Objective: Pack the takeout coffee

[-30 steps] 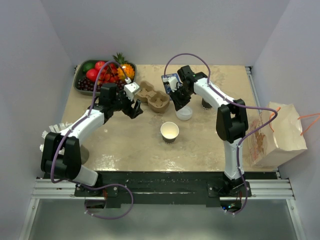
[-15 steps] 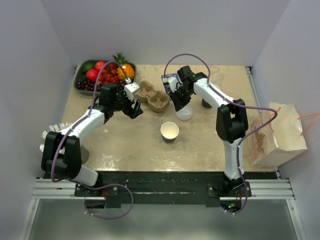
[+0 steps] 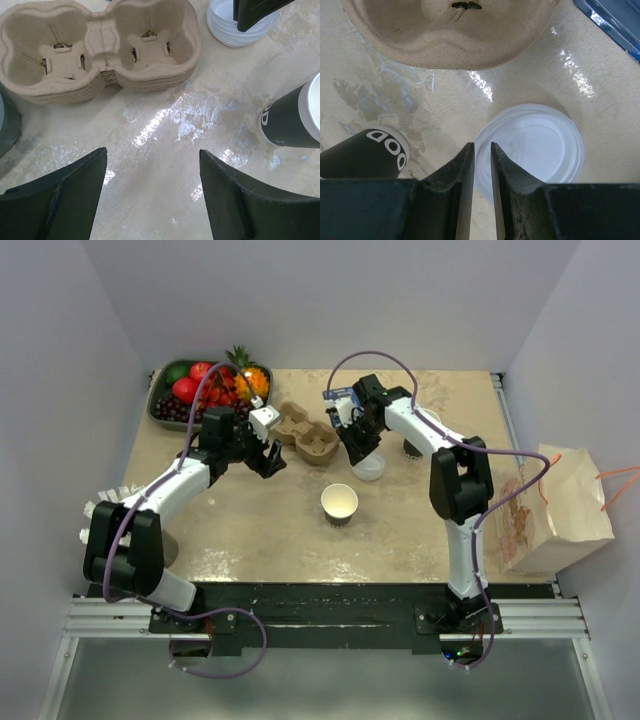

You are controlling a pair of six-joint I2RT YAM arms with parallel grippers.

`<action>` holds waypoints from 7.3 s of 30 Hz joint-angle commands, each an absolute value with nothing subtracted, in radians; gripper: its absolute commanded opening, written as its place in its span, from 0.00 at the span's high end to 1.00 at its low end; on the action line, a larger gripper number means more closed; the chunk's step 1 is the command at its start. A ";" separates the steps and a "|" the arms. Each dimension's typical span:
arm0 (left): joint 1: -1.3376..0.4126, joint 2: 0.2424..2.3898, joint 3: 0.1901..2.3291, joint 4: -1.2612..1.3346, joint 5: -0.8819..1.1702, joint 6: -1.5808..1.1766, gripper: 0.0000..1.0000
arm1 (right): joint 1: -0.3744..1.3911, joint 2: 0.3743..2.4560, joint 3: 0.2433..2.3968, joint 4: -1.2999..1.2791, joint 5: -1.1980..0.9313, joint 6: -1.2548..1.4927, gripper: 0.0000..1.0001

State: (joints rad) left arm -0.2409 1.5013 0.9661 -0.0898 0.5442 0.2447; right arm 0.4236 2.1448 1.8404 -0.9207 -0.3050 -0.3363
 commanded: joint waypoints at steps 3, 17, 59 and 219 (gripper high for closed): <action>-0.233 1.505 0.963 -0.043 0.545 0.230 0.22 | 0.431 2.143 1.848 -0.920 -0.316 -0.331 0.77; -0.233 1.506 0.963 -0.049 0.541 0.236 0.22 | 0.433 2.134 1.856 -0.931 -0.295 -0.331 1.00; -0.388 1.154 0.817 0.094 0.591 0.587 0.17 | 0.281 1.836 1.905 -1.229 -1.329 -0.323 1.00; -0.701 1.494 1.029 0.114 0.548 0.428 0.18 | 0.339 1.673 1.388 -0.854 -1.074 -0.729 0.57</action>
State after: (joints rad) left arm -0.6952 1.4979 0.9913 0.0868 0.5446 0.4114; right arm 0.3367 1.6493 1.3567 -0.8783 -1.0809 -0.7361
